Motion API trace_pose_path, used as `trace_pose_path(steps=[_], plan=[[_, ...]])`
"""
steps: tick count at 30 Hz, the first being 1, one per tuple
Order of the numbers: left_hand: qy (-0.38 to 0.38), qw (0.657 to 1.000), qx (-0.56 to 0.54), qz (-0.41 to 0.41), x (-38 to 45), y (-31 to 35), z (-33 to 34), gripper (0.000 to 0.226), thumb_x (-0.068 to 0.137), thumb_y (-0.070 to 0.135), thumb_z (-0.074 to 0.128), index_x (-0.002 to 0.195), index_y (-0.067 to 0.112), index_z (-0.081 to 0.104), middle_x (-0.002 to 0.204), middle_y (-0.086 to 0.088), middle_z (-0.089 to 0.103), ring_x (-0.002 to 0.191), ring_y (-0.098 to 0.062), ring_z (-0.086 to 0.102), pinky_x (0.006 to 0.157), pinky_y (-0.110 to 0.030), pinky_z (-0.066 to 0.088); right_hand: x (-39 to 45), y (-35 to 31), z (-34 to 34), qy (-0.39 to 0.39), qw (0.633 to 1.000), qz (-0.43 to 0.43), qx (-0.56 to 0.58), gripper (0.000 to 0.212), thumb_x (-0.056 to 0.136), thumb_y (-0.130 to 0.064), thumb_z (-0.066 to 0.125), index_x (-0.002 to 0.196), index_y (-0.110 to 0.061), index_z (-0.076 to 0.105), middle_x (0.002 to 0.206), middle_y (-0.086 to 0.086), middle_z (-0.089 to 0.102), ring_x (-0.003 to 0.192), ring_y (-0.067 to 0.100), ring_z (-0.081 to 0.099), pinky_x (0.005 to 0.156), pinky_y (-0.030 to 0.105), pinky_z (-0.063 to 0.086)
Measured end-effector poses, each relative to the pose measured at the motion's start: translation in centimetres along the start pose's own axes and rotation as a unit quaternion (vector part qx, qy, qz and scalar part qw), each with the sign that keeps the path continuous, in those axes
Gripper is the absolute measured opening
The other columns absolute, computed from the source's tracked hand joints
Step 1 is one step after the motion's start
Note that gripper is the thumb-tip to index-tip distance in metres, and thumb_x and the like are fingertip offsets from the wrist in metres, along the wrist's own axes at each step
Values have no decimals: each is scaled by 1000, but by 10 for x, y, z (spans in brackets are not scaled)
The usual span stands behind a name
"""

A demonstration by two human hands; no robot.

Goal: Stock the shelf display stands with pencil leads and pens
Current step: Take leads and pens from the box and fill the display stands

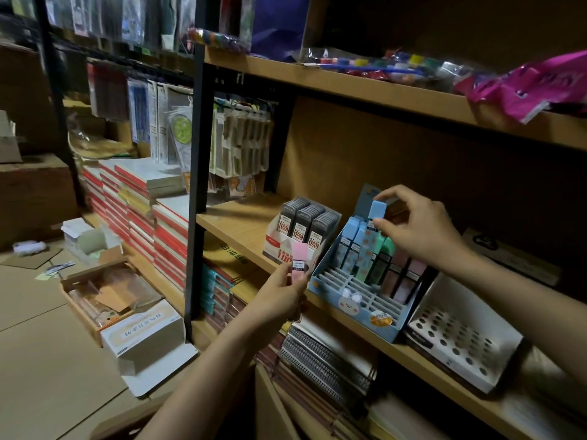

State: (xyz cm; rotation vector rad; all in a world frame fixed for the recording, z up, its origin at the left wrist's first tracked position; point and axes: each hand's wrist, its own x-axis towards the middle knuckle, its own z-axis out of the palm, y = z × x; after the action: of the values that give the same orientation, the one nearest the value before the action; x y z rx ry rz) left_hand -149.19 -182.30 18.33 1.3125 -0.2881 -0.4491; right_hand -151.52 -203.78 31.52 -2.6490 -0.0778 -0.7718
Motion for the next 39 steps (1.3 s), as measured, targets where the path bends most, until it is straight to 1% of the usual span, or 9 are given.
trace_pose_path(steps=[3, 6, 15, 23, 28, 31, 33, 37, 39], plan=[[11, 1000, 6, 12, 2, -4, 0, 16, 96, 16, 55, 112, 20, 59, 93, -9, 63, 73, -17, 59, 56, -23, 49, -2, 1, 14, -3, 998, -43, -39, 29, 83, -22, 76, 107, -24, 60, 85, -4, 66, 68, 8, 67, 58, 18, 55], [48, 998, 21, 16, 3, -7, -2, 16, 91, 14, 63, 106, 13, 64, 96, -8, 66, 84, -20, 66, 69, -29, 55, -1, 3, 30, -3, 993, -73, -95, 29, 83, -29, 75, 107, -25, 60, 85, 0, 67, 72, 17, 64, 63, 38, 56], [77, 996, 35, 38, 5, -6, -15, 10, 86, 14, 69, 95, 11, 66, 80, -4, 63, 84, -21, 67, 80, -35, 55, 3, 10, 54, 5, 995, -55, -87, 28, 82, -30, 77, 104, -25, 60, 82, -1, 66, 73, 15, 62, 65, 34, 53], [69, 997, 18, 34, 10, -11, -10, 14, 83, 10, 72, 96, 9, 65, 70, 4, 67, 69, -5, 68, 58, -13, 51, -3, 14, 72, 17, 984, -49, -168, 30, 83, -37, 74, 106, -21, 62, 85, 6, 61, 84, 28, 57, 78, 36, 44], [63, 996, 19, 54, 12, -14, -2, 17, 84, 9, 70, 99, 13, 62, 67, 9, 69, 70, -5, 69, 59, -16, 52, -4, 13, 70, 28, 978, -94, -184, 35, 78, -30, 79, 106, -13, 68, 98, 4, 63, 90, 25, 58, 82, 40, 46], [58, 995, 25, 79, 10, -15, 3, 16, 87, 10, 68, 101, 15, 62, 70, 6, 70, 67, -7, 67, 57, -18, 52, -7, 7, 61, 48, 989, -90, -108, 43, 82, -26, 77, 121, -15, 65, 105, -1, 51, 90, 12, 54, 81, 25, 48], [49, 993, 27, 100, 9, -16, 7, 15, 88, 12, 67, 102, 15, 62, 75, -4, 71, 66, -13, 68, 56, -21, 54, -17, 0, 56, 53, 995, -83, -1, 31, 87, -26, 71, 116, -22, 66, 98, -7, 55, 79, 2, 54, 73, 9, 42], [16, 990, 53, 132, 4, -15, 19, 18, 87, 14, 68, 104, 14, 63, 79, -7, 71, 71, -19, 68, 63, -25, 55, -39, -13, 52, -82, 984, 0, 160, 35, 82, -29, 76, 113, -31, 62, 86, -10, 65, 68, -1, 62, 60, 13, 48], [12, 986, 79, 146, 2, -15, 27, 21, 84, 14, 71, 105, 14, 64, 82, -6, 72, 77, -16, 69, 67, -23, 55, -47, -15, 51, -107, 980, 13, 165, 37, 78, -22, 80, 109, -30, 62, 86, -9, 67, 71, -1, 65, 61, 17, 53]])
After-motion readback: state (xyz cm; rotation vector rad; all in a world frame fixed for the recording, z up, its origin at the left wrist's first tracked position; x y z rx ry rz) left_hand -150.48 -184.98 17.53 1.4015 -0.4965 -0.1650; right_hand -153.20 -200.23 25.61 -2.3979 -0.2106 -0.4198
